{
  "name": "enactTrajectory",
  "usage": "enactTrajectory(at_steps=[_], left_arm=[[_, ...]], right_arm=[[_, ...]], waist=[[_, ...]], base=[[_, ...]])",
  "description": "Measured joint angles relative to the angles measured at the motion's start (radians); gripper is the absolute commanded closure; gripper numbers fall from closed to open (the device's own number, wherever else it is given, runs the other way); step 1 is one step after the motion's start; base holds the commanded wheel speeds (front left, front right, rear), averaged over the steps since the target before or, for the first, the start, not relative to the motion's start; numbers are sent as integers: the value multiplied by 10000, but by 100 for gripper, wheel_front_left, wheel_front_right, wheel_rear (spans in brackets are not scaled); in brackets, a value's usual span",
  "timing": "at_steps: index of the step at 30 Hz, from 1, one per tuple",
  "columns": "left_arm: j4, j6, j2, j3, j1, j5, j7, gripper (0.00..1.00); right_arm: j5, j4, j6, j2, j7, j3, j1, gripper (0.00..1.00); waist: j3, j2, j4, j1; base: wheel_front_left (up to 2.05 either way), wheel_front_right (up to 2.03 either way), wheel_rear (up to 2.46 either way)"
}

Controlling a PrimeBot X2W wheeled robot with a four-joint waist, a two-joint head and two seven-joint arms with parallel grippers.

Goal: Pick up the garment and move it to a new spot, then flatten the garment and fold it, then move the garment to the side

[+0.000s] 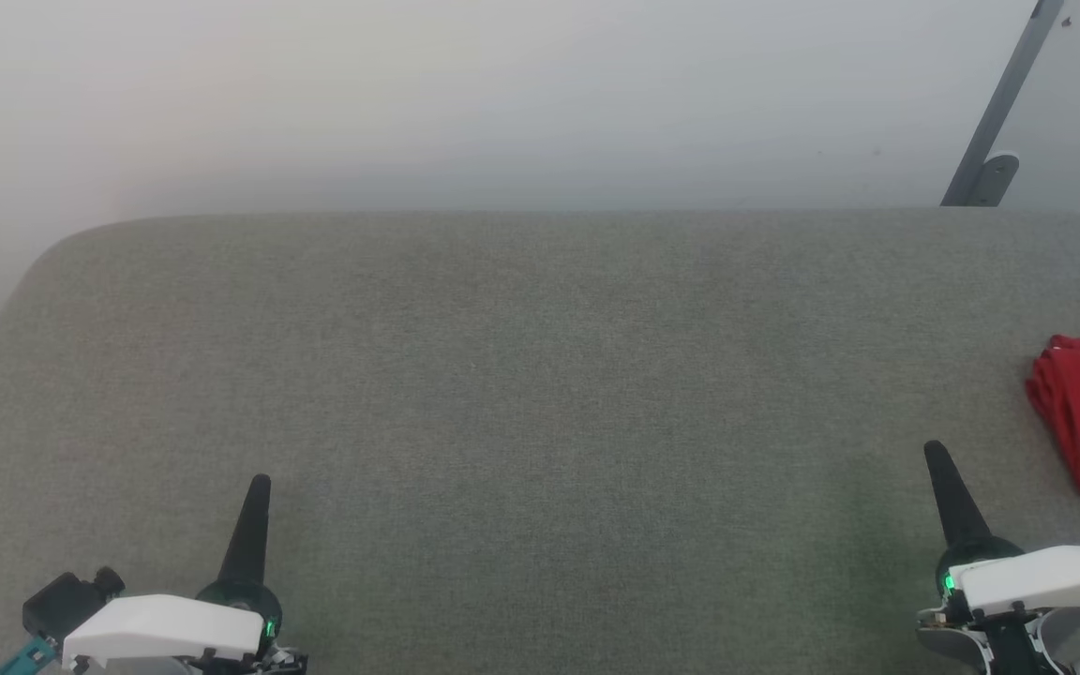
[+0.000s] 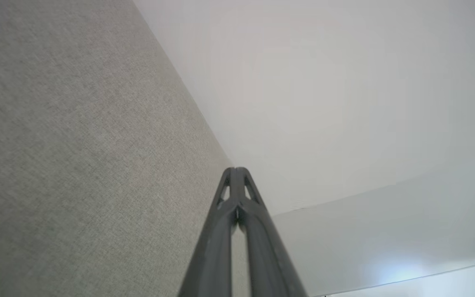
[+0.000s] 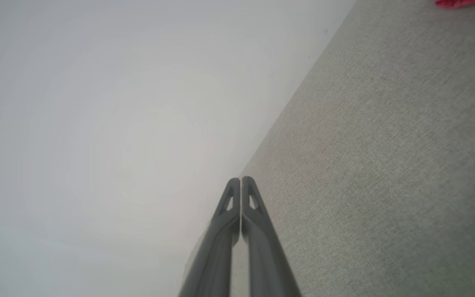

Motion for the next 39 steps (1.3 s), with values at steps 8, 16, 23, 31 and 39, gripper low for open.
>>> enactTrajectory(at_steps=[8,16,23,31,39], left_arm=[[75,0,-42,44,-183,-660,190,100],[148,0,-81,86,-350,-1283,364,100],[205,0,-121,134,-423,-1814,548,100],[261,0,-167,186,-591,-2314,713,100],[316,0,-230,236,-737,-2871,890,100]], right_arm=[[690,36,0,67,176,-38,-107,100],[1319,77,0,146,341,-75,-199,100],[1852,104,0,207,483,-100,-266,100],[2412,130,0,261,616,-127,-367,100],[3010,161,0,314,782,-161,-418,100]], waist=[[-1,0,-62,0],[-1,0,-125,0],[-3,0,-180,0],[-4,0,-242,-1],[-5,0,-313,0]], base=[[0,0,0],[0,0,0],[0,0,0],[0,0,0],[0,0,0]])
